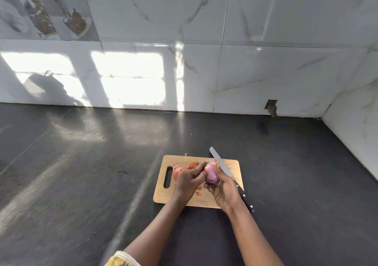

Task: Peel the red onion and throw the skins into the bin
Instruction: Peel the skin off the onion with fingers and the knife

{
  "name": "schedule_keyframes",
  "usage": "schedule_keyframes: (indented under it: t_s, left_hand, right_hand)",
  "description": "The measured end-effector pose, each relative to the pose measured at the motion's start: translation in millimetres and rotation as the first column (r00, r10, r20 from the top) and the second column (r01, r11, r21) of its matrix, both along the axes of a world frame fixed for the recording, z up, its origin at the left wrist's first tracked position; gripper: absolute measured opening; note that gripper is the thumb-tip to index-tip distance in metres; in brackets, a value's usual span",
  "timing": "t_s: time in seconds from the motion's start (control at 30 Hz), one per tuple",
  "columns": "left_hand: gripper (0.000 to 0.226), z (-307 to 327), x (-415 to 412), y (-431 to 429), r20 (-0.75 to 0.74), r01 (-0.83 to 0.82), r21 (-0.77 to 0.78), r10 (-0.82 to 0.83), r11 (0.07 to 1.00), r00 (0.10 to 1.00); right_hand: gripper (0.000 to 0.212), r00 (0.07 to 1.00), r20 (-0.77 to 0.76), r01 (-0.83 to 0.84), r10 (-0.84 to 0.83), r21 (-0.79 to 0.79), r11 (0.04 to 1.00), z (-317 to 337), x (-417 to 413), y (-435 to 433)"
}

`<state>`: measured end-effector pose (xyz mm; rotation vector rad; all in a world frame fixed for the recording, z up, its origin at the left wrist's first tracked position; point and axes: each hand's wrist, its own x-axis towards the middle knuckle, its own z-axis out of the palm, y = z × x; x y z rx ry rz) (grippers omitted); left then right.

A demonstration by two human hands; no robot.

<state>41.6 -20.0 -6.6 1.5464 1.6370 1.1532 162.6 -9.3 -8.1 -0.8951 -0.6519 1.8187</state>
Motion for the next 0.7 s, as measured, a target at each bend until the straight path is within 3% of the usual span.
schedule_keyframes:
  t_s: [0.17,0.33,0.57,0.7]
  left_hand:
    - [0.036,-7,3,-3,0.181,-0.006,-0.078,0.02,0.997,0.983]
    - [0.038,-9,6,-5,0.253,0.006,-0.087,0.016,0.996,0.967]
    - [0.038,-14,8,-6,0.392,0.01,-0.142,0.047,0.99,0.919]
    - [0.04,-10,11,-6,0.331,-0.023,-0.125,0.063,0.992,0.942]
  right_hand:
    - [0.044,1.0,-0.011,0.013,-0.013,0.033,0.999,-11,-2,1]
    - [0.078,1.0,-0.018,-0.004,0.005,0.067,0.998,-18,-1,2]
    - [0.082,0.998,-0.057,-0.017,0.022,0.093,0.996,-18,-1,0]
    - [0.079,0.998,-0.05,-0.023,0.029,0.101,0.995,-14,-1,-2]
